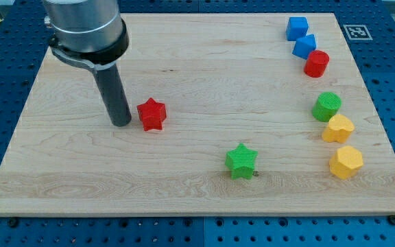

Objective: Keep the red star to the bottom of the red circle

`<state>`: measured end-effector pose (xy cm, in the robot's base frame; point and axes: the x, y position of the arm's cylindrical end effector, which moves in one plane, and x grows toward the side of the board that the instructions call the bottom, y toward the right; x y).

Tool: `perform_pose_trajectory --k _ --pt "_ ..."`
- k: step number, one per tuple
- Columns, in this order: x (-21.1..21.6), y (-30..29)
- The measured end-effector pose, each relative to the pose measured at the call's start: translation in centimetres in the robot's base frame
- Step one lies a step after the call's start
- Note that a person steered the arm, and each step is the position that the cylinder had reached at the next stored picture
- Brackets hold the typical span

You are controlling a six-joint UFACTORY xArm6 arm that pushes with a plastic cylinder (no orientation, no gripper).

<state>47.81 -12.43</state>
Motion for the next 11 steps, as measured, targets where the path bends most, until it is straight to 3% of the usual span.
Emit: perform_pose_trajectory --k 2,9,11 --pt "0.0 5.6" --pt "-7.3 25.3" --pt "-7.3 26.3"
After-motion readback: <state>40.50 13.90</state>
